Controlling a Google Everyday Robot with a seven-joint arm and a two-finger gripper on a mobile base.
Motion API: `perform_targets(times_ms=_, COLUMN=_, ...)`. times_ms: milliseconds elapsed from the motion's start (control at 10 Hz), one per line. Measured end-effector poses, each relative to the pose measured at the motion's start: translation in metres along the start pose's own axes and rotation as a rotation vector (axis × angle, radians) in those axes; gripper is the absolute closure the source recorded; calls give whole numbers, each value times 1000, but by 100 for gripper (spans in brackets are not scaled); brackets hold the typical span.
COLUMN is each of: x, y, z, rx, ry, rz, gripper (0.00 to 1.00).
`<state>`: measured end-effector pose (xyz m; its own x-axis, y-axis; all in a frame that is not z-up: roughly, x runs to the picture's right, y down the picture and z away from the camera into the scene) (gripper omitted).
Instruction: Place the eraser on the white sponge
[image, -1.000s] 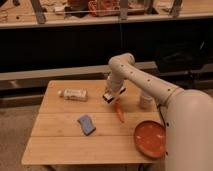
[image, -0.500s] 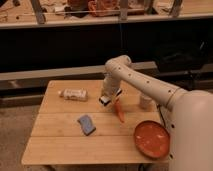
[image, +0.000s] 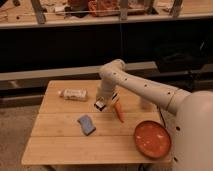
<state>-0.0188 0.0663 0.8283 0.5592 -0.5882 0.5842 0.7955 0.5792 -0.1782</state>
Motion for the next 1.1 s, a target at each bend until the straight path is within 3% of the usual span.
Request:
perform_targets(times_ms=300, x=-34, y=-11, z=9, rx=10, ry=1, rz=-44, gripper=98)
perform_targets(times_ms=1100, x=-68, y=-23, z=26, rx=16, ry=8, rz=-112, gripper=98)
